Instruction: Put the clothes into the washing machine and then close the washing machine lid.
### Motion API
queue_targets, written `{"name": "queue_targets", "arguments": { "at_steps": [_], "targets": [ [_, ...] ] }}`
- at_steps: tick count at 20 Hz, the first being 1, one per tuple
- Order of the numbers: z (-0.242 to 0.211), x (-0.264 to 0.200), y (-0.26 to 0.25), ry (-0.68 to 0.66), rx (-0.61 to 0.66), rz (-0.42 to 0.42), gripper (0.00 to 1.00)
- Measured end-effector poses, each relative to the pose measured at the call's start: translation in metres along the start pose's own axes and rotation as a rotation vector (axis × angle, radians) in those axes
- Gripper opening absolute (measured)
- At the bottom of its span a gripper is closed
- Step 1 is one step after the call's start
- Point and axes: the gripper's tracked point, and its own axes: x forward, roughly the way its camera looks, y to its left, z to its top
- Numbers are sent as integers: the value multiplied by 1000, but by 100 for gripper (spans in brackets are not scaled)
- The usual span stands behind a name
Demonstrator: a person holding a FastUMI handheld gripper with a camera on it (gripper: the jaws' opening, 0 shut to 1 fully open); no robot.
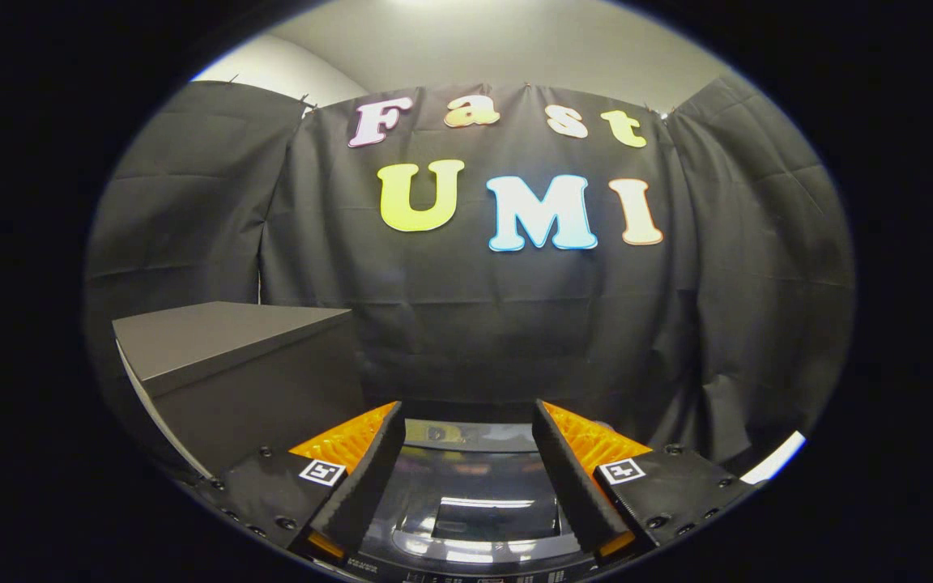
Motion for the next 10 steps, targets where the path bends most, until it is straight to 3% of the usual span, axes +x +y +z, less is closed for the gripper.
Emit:
{"name": "queue_targets", "arguments": {
  "at_steps": [10],
  "targets": [
    [78,-99,9,-88,-11,-23,97]
  ]
}}
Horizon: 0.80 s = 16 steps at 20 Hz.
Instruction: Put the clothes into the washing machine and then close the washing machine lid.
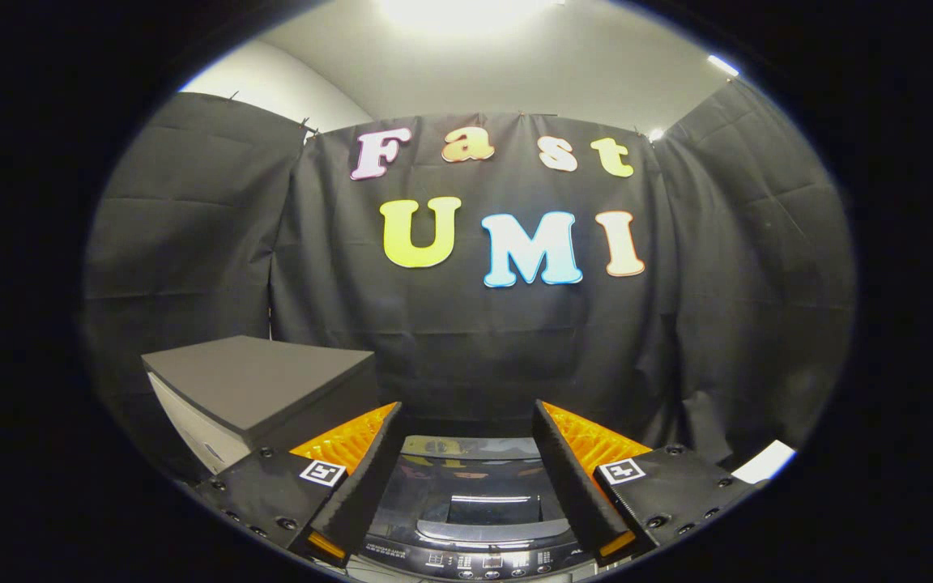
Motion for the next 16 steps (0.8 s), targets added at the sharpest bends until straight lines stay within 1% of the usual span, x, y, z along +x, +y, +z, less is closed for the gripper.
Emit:
{"name": "queue_targets", "arguments": {
  "at_steps": [4,7,10,13,16],
  "targets": [
    [22,-48,3,-28,5,3,98],
    [27,-81,0,-44,-15,-21,97],
    [24,-104,4,-61,-17,-44,98],
    [15,-118,5,-70,-39,-65,98],
    [3,-128,7,-66,-27,-77,98]
  ]
}}
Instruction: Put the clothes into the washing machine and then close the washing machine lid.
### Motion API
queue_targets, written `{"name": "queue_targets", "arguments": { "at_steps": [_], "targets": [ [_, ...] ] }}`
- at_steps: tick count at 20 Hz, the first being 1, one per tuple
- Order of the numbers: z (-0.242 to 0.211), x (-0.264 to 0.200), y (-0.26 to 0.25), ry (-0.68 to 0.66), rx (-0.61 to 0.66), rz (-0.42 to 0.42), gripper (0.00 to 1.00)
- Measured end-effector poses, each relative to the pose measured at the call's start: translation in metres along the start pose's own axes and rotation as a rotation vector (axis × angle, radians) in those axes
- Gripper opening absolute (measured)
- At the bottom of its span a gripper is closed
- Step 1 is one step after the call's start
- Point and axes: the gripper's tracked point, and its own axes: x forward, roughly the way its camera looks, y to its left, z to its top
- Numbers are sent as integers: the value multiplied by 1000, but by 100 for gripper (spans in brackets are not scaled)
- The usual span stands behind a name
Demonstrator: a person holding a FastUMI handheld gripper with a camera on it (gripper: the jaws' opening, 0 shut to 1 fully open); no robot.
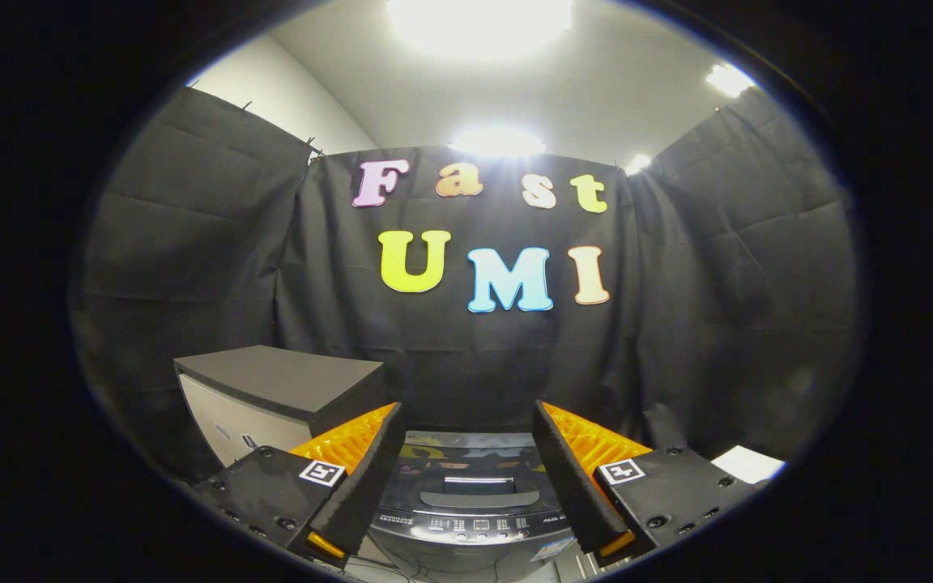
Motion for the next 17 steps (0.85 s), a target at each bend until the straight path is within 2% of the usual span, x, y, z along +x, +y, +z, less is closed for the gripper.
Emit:
{"name": "queue_targets", "arguments": {
  "at_steps": [6,17],
  "targets": [
    [-11,-2,4,13,-10,-4,98],
    [-17,11,15,17,-9,47,98]
  ]
}}
